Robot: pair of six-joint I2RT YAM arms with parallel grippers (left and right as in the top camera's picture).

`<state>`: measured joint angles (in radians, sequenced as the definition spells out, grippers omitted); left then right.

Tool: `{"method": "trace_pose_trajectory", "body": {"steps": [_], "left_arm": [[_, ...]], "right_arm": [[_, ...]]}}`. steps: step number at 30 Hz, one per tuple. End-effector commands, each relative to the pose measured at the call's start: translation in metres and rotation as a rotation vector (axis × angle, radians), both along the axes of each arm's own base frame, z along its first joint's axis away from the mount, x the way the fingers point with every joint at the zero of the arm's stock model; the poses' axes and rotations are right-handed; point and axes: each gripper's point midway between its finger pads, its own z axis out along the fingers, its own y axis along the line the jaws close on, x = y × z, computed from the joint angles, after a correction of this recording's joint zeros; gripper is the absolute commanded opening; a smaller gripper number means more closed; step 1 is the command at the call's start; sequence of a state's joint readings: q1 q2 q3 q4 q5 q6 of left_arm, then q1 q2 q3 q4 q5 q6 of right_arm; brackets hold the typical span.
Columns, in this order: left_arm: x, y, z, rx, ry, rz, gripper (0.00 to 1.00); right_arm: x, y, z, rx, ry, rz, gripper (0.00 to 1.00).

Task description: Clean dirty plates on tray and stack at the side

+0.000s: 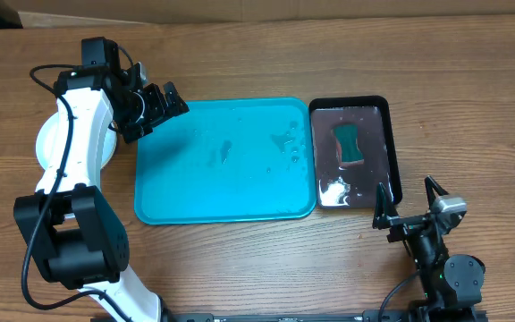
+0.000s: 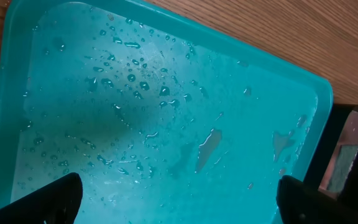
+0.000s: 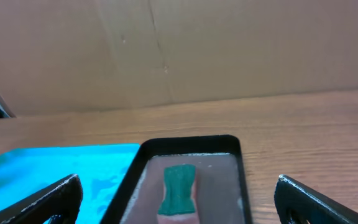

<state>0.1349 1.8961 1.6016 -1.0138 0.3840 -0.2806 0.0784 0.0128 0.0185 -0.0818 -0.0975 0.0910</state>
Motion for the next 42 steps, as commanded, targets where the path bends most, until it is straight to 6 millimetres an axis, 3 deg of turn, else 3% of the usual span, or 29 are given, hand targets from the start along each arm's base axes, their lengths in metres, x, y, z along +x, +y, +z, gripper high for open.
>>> {"method": "trace_pose_trajectory", "body": {"steps": [1,38,42], "left_arm": [[0.004,0.000,0.017,0.015,-0.053,-0.019,1.00],[0.004,-0.001,0.017,0.018,-0.052,-0.020,1.00],[0.001,0.000,0.044,0.041,-0.119,-0.019,1.00]], "right_arm": [[0.000,-0.001,-0.001,-0.134,-0.032,-0.003,1.00],[0.000,-0.002,-0.002,-0.182,-0.040,-0.003,1.00],[0.000,-0.002,-0.002,-0.182,-0.040,-0.003,1.00]]}}
